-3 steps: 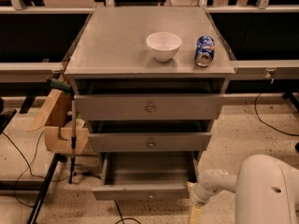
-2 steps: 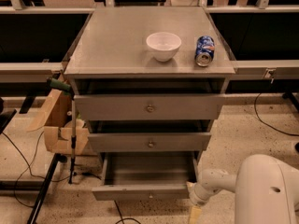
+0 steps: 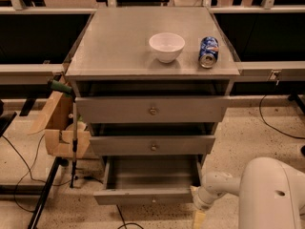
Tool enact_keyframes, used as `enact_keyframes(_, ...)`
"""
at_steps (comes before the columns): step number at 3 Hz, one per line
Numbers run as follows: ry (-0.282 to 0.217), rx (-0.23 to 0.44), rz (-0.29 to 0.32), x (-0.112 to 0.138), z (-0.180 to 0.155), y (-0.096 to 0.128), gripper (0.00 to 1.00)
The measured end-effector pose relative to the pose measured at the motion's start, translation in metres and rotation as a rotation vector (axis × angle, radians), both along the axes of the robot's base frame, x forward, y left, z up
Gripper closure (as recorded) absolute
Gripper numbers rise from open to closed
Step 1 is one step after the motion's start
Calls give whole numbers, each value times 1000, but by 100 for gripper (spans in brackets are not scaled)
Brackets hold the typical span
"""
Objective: Open bottom drawer
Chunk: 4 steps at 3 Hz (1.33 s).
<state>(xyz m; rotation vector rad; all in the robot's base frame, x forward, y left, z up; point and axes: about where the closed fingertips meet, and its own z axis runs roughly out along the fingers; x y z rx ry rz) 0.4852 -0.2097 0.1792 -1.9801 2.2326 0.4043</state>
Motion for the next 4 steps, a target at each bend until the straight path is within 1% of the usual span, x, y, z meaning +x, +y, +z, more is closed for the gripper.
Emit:
enact_keyframes(1,9,-3,4,-1,0,0,0)
enact_keyframes(2,58,24,-6,15,13,-1,0)
enact_keyframes(3,93,29,-16,16,20,-3,0)
enact_keyframes(4,96,28,-12,13,18,-3,0)
